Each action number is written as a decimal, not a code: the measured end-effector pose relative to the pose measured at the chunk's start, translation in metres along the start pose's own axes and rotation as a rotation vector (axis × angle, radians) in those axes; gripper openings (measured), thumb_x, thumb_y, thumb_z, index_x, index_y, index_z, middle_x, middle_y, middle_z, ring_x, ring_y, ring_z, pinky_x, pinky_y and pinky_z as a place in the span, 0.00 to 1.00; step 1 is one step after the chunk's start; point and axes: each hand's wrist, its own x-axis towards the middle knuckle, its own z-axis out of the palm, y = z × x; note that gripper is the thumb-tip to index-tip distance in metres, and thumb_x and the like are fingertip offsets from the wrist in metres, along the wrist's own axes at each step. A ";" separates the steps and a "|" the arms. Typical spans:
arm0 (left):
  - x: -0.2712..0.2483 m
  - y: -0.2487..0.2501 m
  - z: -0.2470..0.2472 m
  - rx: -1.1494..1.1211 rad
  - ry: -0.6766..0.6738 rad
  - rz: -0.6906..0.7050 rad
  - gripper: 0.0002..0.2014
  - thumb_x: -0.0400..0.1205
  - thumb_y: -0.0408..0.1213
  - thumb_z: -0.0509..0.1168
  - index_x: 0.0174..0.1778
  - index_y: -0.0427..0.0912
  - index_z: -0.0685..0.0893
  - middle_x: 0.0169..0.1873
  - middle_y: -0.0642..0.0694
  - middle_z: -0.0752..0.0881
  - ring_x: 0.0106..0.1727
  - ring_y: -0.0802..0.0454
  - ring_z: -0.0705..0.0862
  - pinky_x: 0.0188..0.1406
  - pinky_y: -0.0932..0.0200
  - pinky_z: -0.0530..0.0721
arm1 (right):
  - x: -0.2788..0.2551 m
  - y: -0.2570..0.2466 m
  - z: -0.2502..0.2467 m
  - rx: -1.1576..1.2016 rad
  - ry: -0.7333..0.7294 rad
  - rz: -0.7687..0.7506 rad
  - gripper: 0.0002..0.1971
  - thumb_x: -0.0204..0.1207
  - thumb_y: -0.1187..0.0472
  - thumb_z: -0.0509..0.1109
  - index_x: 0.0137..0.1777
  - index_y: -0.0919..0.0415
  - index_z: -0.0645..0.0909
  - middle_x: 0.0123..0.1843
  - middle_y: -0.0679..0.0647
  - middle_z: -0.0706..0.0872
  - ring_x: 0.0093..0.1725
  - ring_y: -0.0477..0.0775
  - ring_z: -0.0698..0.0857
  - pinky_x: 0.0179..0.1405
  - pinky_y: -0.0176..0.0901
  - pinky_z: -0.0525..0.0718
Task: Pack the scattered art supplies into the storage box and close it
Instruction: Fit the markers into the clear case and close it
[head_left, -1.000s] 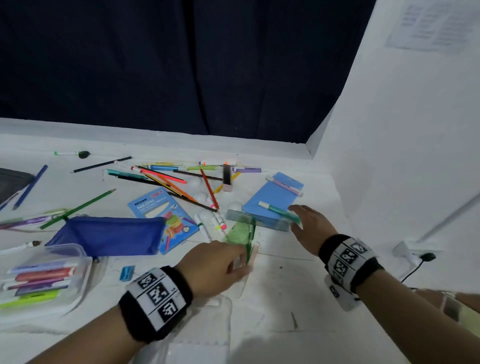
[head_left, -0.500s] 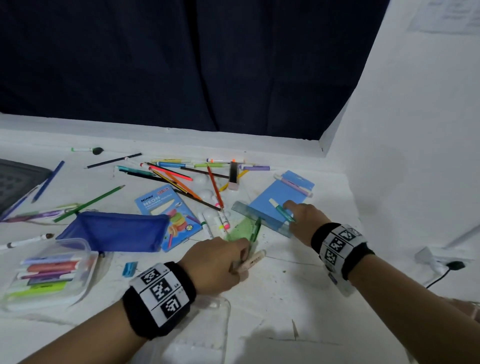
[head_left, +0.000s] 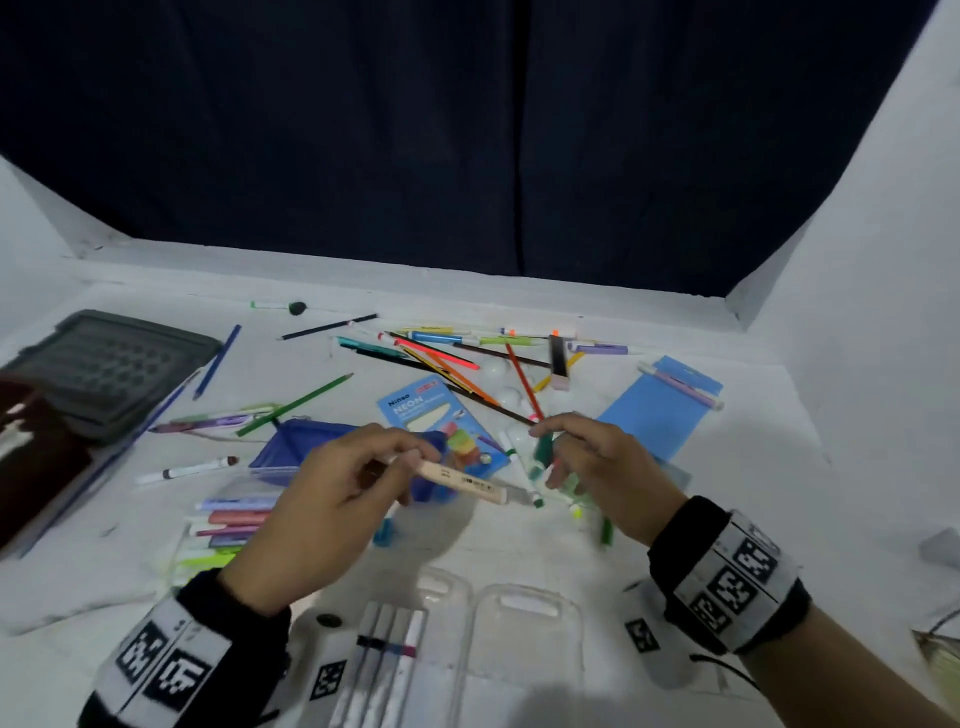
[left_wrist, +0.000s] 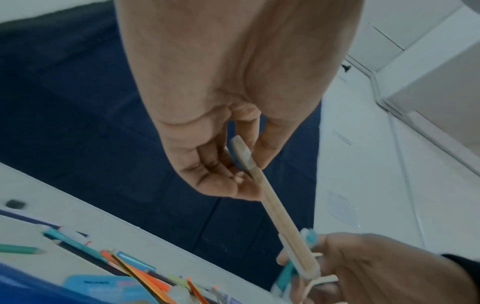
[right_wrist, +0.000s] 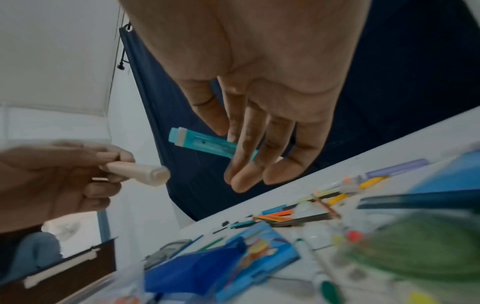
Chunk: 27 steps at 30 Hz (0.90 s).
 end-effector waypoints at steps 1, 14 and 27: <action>-0.005 -0.003 -0.012 -0.031 0.035 -0.011 0.09 0.83 0.39 0.65 0.50 0.48 0.91 0.36 0.52 0.88 0.35 0.54 0.85 0.39 0.64 0.81 | -0.001 -0.007 0.009 0.037 -0.021 -0.022 0.11 0.76 0.62 0.62 0.53 0.51 0.84 0.37 0.49 0.90 0.35 0.40 0.87 0.35 0.29 0.78; -0.081 -0.094 -0.185 -0.343 0.408 -0.220 0.13 0.75 0.45 0.77 0.44 0.37 0.92 0.35 0.40 0.89 0.37 0.53 0.85 0.42 0.68 0.86 | 0.020 -0.096 0.166 -0.243 0.055 -0.346 0.03 0.86 0.52 0.58 0.51 0.46 0.70 0.43 0.42 0.75 0.45 0.45 0.77 0.47 0.40 0.74; -0.108 -0.151 -0.213 -0.627 0.422 -0.504 0.21 0.89 0.55 0.54 0.51 0.40 0.80 0.28 0.46 0.64 0.23 0.53 0.61 0.29 0.53 0.52 | 0.039 -0.120 0.244 -0.682 -0.266 -0.349 0.16 0.87 0.60 0.55 0.70 0.57 0.79 0.61 0.51 0.74 0.56 0.52 0.78 0.53 0.41 0.78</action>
